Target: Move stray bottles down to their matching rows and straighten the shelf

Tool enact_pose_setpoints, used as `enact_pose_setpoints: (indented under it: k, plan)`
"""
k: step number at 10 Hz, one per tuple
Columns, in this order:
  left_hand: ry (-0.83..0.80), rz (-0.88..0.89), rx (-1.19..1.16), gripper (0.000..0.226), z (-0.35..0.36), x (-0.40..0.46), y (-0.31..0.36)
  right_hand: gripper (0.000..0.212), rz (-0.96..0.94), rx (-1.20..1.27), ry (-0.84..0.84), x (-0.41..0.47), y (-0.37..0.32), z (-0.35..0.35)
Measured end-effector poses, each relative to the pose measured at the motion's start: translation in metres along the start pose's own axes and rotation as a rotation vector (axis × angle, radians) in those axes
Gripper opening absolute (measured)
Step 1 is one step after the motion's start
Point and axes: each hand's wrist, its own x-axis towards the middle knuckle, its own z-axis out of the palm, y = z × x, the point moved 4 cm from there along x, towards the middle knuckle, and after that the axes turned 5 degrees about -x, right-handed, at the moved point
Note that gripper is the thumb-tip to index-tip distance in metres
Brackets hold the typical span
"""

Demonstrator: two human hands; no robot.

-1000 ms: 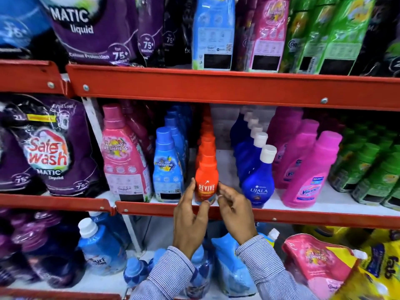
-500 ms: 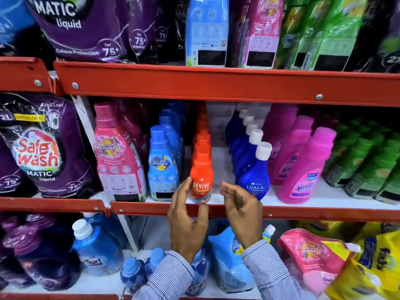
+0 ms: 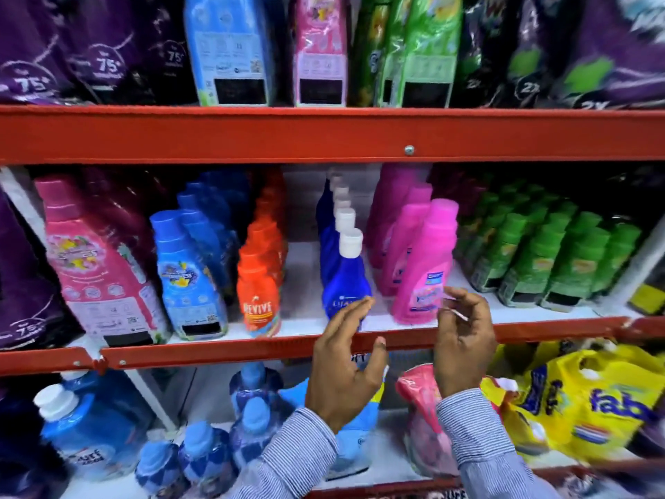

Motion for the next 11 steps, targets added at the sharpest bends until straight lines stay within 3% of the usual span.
enact_pose_setpoints:
  k: [2, 3, 5, 10, 11]
  plan:
    - [-0.111, -0.245, -0.009, 0.079, 0.061, 0.010, -0.003, 0.043, 0.118, -0.194, -0.332, 0.041, 0.036, -0.013]
    - [-0.129, -0.313, 0.022, 0.089, 0.076, 0.015, -0.001, 0.043, 0.089, -0.300, -0.466, 0.049, 0.034, -0.011]
    - [-0.104, -0.292, 0.023, 0.097, 0.085, 0.023, 0.006, 0.047, 0.012, -0.351, -0.597, 0.052, 0.026, -0.010]
    - [-0.032, -0.313, 0.058, 0.092, 0.083, 0.018, 0.003, 0.045, 0.089, -0.238, -0.643, 0.053, 0.039, -0.012]
    - [0.028, -0.184, 0.057, 0.082, 0.075, 0.020, 0.015, 0.045, 0.129, -0.058, -0.456, 0.056, 0.034, -0.020]
